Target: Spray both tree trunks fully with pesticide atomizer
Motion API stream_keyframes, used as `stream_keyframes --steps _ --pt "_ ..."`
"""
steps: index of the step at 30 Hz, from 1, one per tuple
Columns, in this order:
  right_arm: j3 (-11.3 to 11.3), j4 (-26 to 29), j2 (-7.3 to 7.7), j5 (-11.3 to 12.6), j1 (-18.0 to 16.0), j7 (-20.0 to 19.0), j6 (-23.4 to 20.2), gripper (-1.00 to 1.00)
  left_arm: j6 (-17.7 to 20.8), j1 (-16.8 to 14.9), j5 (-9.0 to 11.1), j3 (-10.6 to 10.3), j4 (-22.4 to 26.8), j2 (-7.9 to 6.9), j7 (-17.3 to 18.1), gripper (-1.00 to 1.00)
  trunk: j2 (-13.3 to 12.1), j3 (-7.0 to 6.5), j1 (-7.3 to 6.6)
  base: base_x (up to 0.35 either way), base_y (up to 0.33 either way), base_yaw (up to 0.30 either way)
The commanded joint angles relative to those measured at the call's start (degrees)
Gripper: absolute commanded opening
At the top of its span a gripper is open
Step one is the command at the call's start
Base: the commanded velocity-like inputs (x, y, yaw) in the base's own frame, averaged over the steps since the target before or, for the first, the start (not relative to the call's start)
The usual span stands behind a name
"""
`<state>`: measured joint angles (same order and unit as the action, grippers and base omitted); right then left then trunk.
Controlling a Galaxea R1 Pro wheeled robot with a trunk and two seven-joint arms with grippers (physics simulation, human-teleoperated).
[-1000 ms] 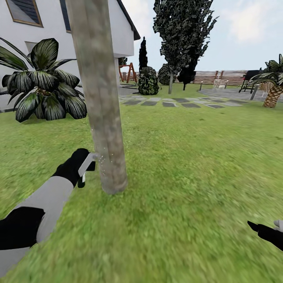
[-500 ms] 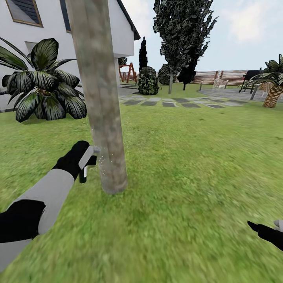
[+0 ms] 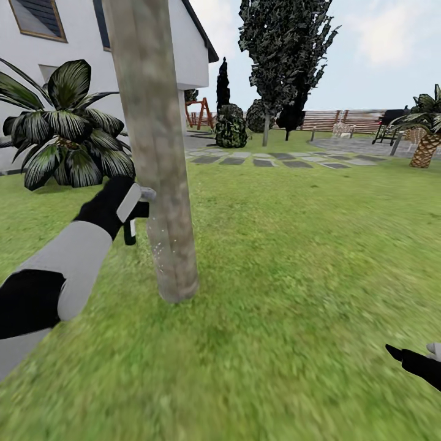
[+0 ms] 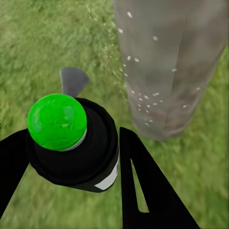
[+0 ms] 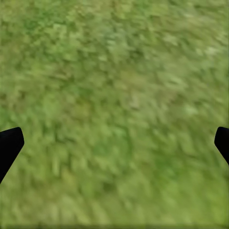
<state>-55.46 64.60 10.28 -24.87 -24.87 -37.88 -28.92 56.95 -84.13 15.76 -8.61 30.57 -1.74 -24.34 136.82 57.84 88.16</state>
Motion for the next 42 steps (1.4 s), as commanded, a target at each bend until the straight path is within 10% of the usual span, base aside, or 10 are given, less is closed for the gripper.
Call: stream_keyframes --steps 1,10,18,26,32,40,42 --pt "0.0 0.0 0.00 0.0 0.0 0.0 0.0 1.00 0.0 -0.2 0.0 0.0 -0.2 -0.08 0.0 -1.00 0.0 0.00 0.00 0.000 0.000 0.000" --pt "0.0 0.0 0.00 0.0 0.0 0.0 0.0 1.00 -0.1 -0.3 -0.1 -0.3 -7.5 -1.12 0.0 -1.00 0.0 0.00 0.00 0.000 0.000 0.000" --pt "0.0 0.1 0.00 0.0 0.0 0.0 0.0 1.00 -0.1 -0.3 -0.1 -0.2 -8.6 4.33 0.0 -1.00 0.0 0.00 0.00 0.000 0.000 0.000" --pt "0.0 0.1 0.00 0.0 0.0 0.0 0.0 1.00 -0.9 0.2 -0.1 -0.2 -14.9 0.73 0.8 -1.00 0.0 0.00 0.00 0.000 0.000 0.000" --pt "0.0 0.0 0.00 0.0 0.0 0.1 0.0 1.00 -9.3 1.3 -0.1 -0.3 -24.6 1.45 1.1 -1.00 0.0 0.00 0.00 0.000 0.000 0.000" --pt "0.0 0.0 0.00 0.0 0.0 0.0 0.0 1.00 -19.2 9.2 -0.1 -0.3 -25.4 1.34 1.4 -1.00 0.0 0.00 0.00 0.000 0.000 0.000" --pt "0.0 0.0 0.00 0.0 0.0 0.0 0.0 1.00 -20.9 11.8 -0.2 -0.3 -25.3 1.45 6.5 -1.00 0.0 0.00 0.00 0.000 0.000 0.000"
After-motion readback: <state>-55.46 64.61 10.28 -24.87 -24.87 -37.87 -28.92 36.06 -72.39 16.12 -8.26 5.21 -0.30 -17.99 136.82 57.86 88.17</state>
